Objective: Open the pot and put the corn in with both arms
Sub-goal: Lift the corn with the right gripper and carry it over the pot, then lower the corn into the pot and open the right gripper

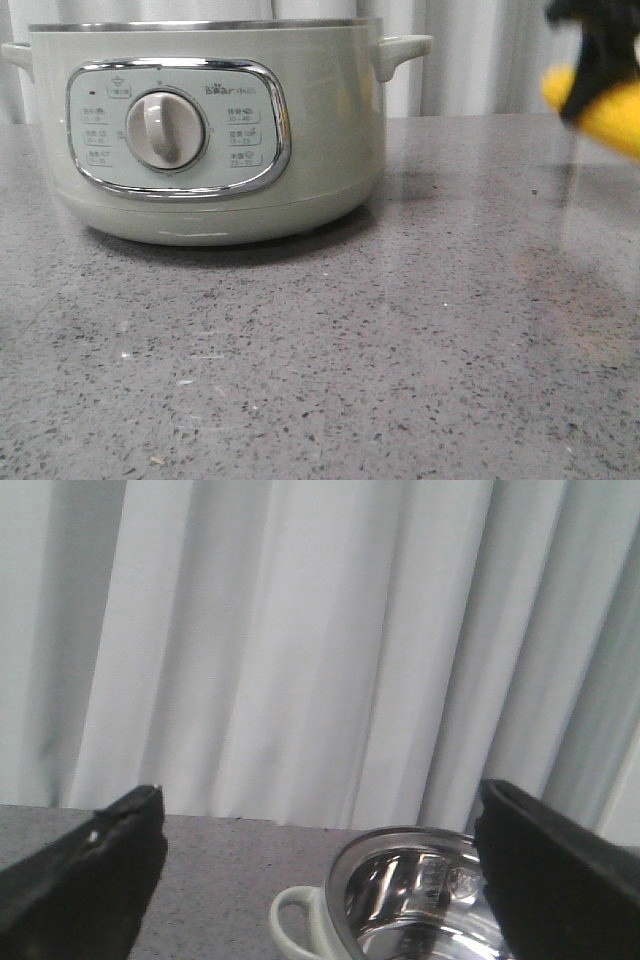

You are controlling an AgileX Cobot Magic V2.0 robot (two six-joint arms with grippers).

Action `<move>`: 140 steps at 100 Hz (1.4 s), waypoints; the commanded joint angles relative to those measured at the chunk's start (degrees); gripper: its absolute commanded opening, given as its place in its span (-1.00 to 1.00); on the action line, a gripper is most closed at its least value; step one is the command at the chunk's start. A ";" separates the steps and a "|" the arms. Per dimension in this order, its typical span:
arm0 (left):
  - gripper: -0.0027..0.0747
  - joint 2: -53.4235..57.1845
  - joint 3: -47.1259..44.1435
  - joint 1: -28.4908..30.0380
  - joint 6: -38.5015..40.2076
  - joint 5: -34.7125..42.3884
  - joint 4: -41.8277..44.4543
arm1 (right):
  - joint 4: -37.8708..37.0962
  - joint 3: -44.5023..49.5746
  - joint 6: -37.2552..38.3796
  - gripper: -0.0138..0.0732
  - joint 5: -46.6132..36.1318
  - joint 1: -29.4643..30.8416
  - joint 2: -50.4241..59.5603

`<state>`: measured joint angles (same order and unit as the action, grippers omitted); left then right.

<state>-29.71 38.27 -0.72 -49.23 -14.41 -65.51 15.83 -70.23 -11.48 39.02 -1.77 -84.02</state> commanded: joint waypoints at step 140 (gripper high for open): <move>-0.98 4.40 0.07 -0.39 -15.88 0.18 -9.07 | -2.82 -21.90 -2.12 -0.74 -0.59 -24.11 5.96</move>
<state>-27.03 37.84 -0.72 -62.01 -14.95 -74.83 16.24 -93.38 -12.21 41.48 -26.26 -87.15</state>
